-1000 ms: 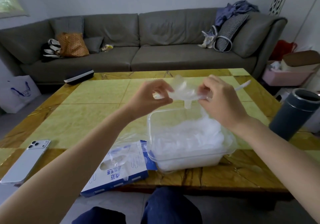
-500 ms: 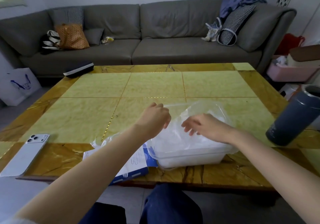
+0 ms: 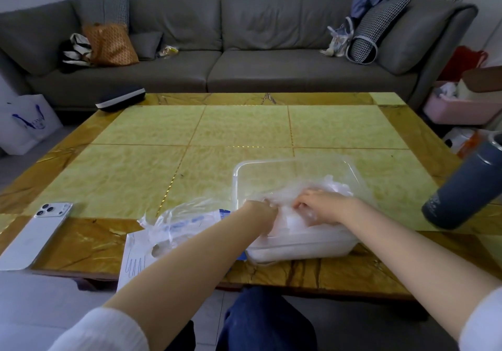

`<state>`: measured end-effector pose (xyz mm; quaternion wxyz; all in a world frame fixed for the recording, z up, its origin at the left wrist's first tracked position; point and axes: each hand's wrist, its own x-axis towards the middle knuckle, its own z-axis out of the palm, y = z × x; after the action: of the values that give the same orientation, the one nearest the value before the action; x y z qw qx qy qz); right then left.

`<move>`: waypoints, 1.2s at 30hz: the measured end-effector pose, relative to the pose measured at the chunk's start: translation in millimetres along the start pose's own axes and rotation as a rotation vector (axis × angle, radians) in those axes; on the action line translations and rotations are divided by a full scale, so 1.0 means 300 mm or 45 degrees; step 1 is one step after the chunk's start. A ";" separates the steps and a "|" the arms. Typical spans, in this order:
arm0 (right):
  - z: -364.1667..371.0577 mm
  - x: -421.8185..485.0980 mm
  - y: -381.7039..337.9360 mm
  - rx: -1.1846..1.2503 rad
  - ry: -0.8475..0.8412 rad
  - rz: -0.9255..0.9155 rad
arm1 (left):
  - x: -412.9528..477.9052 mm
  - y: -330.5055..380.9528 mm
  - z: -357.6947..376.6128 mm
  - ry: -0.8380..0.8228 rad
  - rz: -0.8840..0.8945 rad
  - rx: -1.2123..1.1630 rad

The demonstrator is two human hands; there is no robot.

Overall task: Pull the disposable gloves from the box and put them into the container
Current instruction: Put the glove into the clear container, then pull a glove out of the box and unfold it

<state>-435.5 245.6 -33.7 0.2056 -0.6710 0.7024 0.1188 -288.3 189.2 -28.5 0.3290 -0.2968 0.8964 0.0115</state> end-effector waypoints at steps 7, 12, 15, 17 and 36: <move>-0.047 -0.037 -0.070 -0.166 -0.011 0.124 | -0.049 -0.030 -0.012 0.270 0.079 0.029; -0.109 -0.118 -0.245 0.058 0.788 -0.024 | -0.195 -0.132 -0.001 1.127 0.052 -0.446; -0.116 -0.136 -0.406 0.269 1.123 -0.327 | -0.276 -0.259 0.113 1.301 -0.176 -0.579; -0.108 -0.133 -0.510 0.303 1.103 -0.475 | -0.307 -0.332 0.213 1.169 -0.339 -0.589; 0.004 0.093 -0.716 0.042 0.488 -0.062 | -0.390 -0.445 0.534 0.664 -0.565 -0.719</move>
<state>-222.8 205.9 -23.9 0.0820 -0.6948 0.7140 -0.0278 -51.7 175.3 -61.0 -0.0075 -0.5533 0.8257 0.1096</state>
